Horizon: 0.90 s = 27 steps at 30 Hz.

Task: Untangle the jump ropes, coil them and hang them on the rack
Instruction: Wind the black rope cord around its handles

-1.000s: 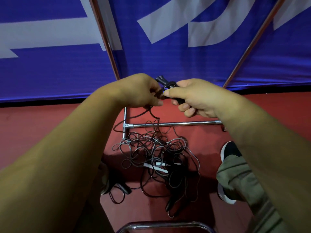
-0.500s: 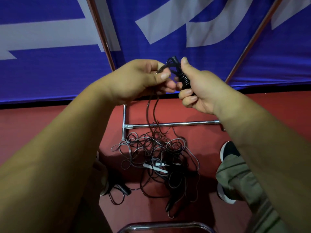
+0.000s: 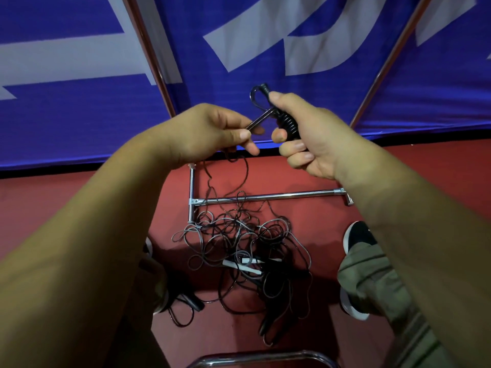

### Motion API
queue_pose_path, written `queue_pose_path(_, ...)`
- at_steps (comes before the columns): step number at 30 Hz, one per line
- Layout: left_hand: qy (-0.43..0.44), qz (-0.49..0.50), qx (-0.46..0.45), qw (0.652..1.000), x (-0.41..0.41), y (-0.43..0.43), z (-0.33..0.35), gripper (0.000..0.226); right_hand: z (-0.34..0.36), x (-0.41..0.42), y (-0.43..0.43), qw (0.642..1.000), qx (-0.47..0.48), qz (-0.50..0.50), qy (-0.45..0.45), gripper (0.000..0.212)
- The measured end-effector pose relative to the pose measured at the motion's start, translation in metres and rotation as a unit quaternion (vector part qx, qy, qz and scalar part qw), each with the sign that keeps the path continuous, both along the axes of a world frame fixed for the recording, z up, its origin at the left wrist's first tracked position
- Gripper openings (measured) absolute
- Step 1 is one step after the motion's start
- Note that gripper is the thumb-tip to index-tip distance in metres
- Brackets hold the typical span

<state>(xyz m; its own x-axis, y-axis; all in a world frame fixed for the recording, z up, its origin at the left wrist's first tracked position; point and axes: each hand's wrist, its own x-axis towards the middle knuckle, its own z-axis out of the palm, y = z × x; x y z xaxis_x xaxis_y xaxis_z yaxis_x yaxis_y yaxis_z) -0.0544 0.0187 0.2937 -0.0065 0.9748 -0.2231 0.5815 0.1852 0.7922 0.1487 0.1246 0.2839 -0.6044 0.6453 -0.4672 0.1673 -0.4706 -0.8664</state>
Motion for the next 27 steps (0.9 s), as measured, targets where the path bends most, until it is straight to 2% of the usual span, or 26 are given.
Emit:
queue_pose_path(4,-0.005,-0.031,-0.025,0.999,-0.001,-0.003,0.000,0.024,0.002,-0.002,-0.005,0.999,0.032,0.020,-0.004,0.022)
queue_pose_path(7,-0.098,0.057,0.013,0.993,-0.001,0.000,-0.002,0.031,0.004,-0.004,-0.009,0.996,0.059,0.063,-0.030,0.019)
queue_pose_path(9,-0.161,0.120,0.073,0.977,-0.006,0.002,-0.002,0.045,0.003,-0.005,-0.013,0.992,0.061,0.102,-0.037,0.020)
queue_pose_path(11,-0.151,0.108,0.122,0.975,-0.010,0.002,0.001,0.052,0.002,-0.005,-0.016,0.991,0.048,0.124,-0.032,0.024)
queue_pose_path(15,-0.084,0.075,0.163,0.980,-0.010,0.003,0.002,0.024,-0.003,-0.007,-0.016,0.989,0.042,0.143,-0.014,0.033)
queue_pose_path(18,-0.056,0.094,0.179,0.978,-0.007,0.003,0.000,0.019,-0.006,-0.008,-0.017,0.990,0.061,0.130,-0.006,0.026)
queue_pose_path(21,-0.067,0.127,0.191,0.971,0.000,0.003,-0.001,0.017,-0.004,-0.007,-0.019,0.989,0.058,0.132,-0.015,0.021)
queue_pose_path(27,-0.096,0.183,0.206,0.956,0.012,0.005,-0.001,0.014,0.003,-0.006,-0.018,0.992,0.078,0.103,-0.013,0.031)
